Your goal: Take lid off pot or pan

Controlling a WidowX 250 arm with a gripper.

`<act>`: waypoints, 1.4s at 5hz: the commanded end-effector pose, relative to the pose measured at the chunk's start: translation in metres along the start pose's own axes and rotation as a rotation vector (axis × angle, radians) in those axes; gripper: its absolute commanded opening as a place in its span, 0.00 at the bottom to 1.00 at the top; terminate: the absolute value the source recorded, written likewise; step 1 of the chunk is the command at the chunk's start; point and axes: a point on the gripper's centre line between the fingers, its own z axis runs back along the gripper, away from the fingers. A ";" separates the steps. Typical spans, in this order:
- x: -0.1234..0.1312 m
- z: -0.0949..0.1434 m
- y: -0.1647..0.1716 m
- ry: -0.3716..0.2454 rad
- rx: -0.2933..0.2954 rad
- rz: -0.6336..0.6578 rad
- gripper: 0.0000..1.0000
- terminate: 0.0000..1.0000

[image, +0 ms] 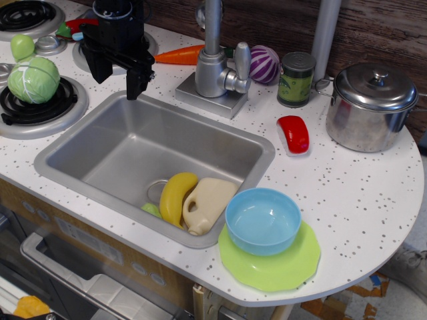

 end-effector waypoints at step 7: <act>0.100 0.129 -0.217 -0.125 -0.047 0.221 1.00 0.00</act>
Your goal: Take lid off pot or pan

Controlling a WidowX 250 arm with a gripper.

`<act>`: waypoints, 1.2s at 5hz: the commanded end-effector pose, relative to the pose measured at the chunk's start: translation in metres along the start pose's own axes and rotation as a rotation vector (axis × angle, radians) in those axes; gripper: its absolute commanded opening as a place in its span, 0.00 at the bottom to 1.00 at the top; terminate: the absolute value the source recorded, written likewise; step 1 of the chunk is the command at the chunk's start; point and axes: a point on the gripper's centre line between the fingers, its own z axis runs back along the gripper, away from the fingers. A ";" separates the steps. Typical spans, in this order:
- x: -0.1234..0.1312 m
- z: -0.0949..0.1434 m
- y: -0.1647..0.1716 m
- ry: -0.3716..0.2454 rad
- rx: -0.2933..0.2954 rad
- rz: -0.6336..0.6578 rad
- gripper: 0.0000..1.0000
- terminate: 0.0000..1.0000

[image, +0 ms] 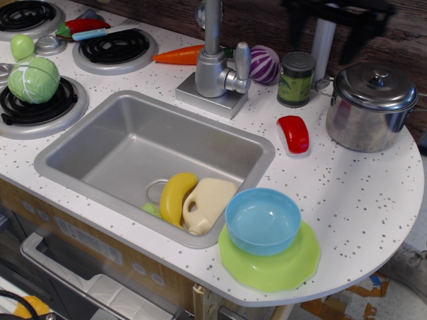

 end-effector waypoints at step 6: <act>0.052 -0.033 -0.050 -0.095 -0.149 -0.069 1.00 0.00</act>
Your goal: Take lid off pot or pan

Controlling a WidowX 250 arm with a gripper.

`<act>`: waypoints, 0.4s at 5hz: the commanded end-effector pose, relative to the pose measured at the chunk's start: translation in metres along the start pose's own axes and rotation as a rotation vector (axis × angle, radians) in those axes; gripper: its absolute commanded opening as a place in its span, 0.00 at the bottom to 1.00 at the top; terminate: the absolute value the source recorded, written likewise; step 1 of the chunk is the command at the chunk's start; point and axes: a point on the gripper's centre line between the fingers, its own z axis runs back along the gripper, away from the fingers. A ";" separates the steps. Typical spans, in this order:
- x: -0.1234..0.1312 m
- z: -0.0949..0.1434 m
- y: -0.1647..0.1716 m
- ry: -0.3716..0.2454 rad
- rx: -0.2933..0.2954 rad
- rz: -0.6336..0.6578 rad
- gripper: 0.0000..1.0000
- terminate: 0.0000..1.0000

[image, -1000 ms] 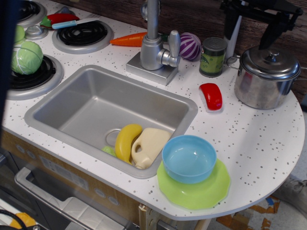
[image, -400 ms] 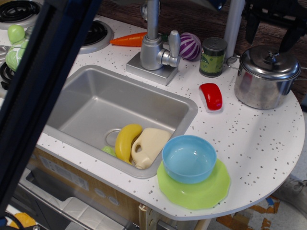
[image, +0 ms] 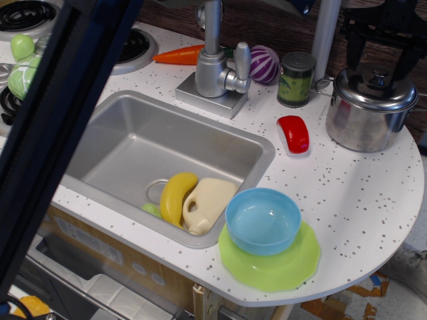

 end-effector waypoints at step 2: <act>0.011 0.021 -0.002 -0.030 0.003 0.012 0.00 0.00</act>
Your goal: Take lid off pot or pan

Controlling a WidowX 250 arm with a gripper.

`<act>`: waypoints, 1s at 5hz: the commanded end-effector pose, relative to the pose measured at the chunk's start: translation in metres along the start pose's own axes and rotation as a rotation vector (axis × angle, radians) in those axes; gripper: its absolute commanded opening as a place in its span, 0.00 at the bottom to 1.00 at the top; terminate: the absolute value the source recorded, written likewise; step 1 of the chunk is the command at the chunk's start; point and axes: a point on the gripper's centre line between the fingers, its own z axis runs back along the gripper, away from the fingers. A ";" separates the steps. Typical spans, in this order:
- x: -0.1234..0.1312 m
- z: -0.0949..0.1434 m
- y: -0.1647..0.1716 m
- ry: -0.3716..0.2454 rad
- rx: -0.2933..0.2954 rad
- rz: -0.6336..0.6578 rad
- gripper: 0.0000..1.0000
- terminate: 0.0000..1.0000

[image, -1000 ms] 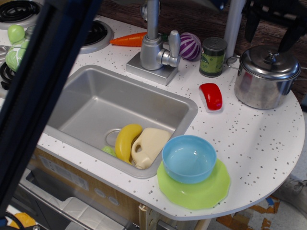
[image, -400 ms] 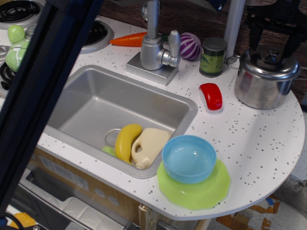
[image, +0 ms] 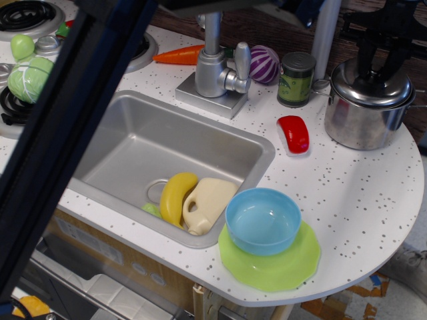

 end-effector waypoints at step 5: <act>-0.078 0.073 -0.006 0.055 0.133 0.285 0.00 0.00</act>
